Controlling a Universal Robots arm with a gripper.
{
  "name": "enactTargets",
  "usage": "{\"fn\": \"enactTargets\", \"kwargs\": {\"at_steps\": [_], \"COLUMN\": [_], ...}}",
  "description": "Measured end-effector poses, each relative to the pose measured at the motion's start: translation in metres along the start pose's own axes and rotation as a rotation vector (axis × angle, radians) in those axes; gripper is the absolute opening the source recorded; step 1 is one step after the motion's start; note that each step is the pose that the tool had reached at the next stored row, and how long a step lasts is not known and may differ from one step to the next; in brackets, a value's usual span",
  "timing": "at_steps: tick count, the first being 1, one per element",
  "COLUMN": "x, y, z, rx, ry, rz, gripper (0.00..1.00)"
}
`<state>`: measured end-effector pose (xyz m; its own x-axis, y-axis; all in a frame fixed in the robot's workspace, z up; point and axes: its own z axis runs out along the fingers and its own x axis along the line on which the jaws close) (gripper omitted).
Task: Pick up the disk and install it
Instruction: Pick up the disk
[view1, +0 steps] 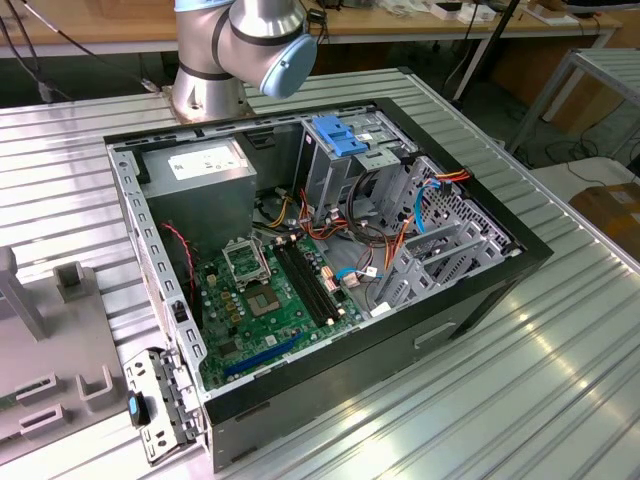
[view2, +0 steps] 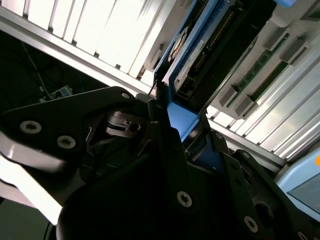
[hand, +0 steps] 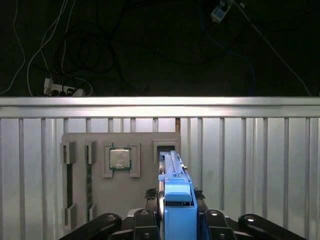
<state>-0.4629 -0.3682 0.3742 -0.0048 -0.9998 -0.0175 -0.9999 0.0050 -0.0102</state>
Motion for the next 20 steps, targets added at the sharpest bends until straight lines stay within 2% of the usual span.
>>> {"fn": "enactTargets", "kwargs": {"at_steps": [7, 12, 16, 20], "x": [-0.0001, -0.0003, -0.0004, -0.0005], "y": [-0.0001, -0.0001, -0.0002, -0.0003], "z": [-0.0075, -0.0166, -0.0212, -0.0305], "rx": [0.0000, 0.0000, -0.0002, -0.0001], "ry": [-0.0033, -0.0037, -0.0037, -0.0040], "rz": [0.000, 0.000, 0.000, 0.000], "gripper": [0.37, 0.37, 0.37, 0.37]}}
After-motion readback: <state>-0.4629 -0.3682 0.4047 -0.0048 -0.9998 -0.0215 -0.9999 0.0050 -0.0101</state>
